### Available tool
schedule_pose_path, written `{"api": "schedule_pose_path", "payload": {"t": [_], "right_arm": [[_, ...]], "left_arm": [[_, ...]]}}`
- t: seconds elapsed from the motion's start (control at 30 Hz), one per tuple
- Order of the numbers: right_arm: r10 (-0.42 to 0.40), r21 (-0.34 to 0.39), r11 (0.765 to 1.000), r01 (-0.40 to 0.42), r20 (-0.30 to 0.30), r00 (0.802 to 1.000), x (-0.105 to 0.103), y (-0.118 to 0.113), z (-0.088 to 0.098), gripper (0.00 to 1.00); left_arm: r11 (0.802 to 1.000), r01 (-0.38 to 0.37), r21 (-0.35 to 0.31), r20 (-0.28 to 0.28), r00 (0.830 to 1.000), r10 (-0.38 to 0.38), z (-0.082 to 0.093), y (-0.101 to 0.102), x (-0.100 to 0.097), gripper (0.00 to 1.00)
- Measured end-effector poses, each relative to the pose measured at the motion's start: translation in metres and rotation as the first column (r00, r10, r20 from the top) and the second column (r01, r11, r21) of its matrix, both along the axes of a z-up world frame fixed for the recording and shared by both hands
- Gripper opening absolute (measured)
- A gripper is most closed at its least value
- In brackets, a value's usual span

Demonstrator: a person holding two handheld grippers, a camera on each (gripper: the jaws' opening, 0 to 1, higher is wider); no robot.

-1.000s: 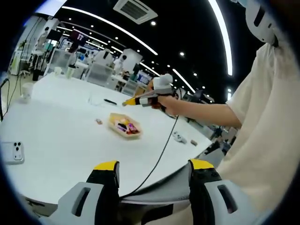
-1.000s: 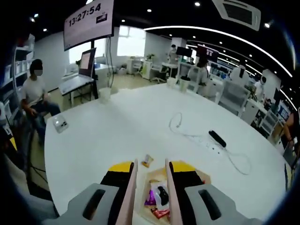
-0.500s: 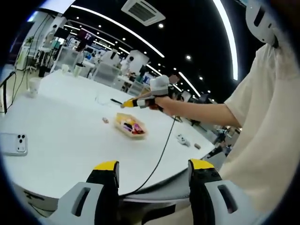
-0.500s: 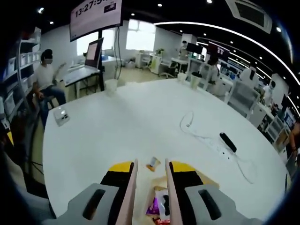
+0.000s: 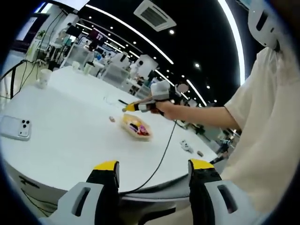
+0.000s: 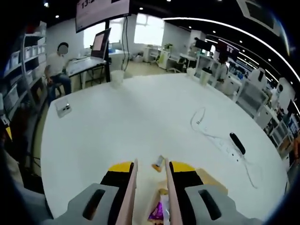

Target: Place the target food into the container with the food tongs after gripping and lifting it, then release it inside without dropping or visibly crushing the food.

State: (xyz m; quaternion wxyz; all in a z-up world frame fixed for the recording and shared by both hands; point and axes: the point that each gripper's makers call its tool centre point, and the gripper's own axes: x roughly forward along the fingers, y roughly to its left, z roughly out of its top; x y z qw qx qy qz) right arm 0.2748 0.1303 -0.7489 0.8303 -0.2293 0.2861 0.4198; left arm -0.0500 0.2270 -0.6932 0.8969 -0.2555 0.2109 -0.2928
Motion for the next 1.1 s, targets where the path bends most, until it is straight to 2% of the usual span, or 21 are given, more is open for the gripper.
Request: {"api": "schedule_pose_path", "payload": {"t": [0.47,0.97,1.1], "right_arm": [[0.040,-0.046,0.998,-0.041,-0.017,0.999,0.011,0.011,-0.013,0.30],[0.084,-0.092,0.992,-0.088,-0.041,0.996,0.017,0.022,-0.030,0.30],[0.062,-0.071,0.995,-0.066,-0.051,0.997,0.027,0.020,-0.031,0.30]], "left_arm": [[0.998,-0.057,-0.005,-0.024,0.998,0.057,-0.012,0.016,-0.003,0.59],[0.997,-0.077,-0.024,-0.047,0.996,0.076,-0.022,0.021,-0.003,0.58],[0.996,-0.085,-0.029,-0.050,0.995,0.083,-0.025,0.021,-0.004,0.59]]}}
